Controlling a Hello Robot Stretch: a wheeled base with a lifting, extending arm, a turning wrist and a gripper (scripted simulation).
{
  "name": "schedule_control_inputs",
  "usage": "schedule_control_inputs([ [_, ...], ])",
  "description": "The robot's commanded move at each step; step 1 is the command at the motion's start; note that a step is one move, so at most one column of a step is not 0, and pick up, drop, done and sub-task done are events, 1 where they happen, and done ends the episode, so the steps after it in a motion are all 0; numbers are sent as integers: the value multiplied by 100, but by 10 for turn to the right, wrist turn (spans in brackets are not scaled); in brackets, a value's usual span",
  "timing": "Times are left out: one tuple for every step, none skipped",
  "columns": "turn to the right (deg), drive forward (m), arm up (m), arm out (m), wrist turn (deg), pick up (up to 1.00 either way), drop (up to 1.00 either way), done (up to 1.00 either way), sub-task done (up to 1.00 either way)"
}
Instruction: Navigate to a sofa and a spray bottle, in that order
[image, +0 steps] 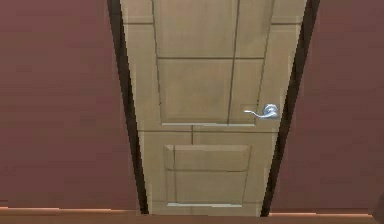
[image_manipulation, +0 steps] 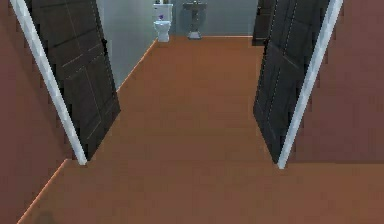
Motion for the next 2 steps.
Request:
schedule_control_inputs([
  [-450, 0, 0, 0, 0, 0, 0, 0, 0],
  [-390, 0, 0, 0, 0, 0, 0, 0, 0],
])
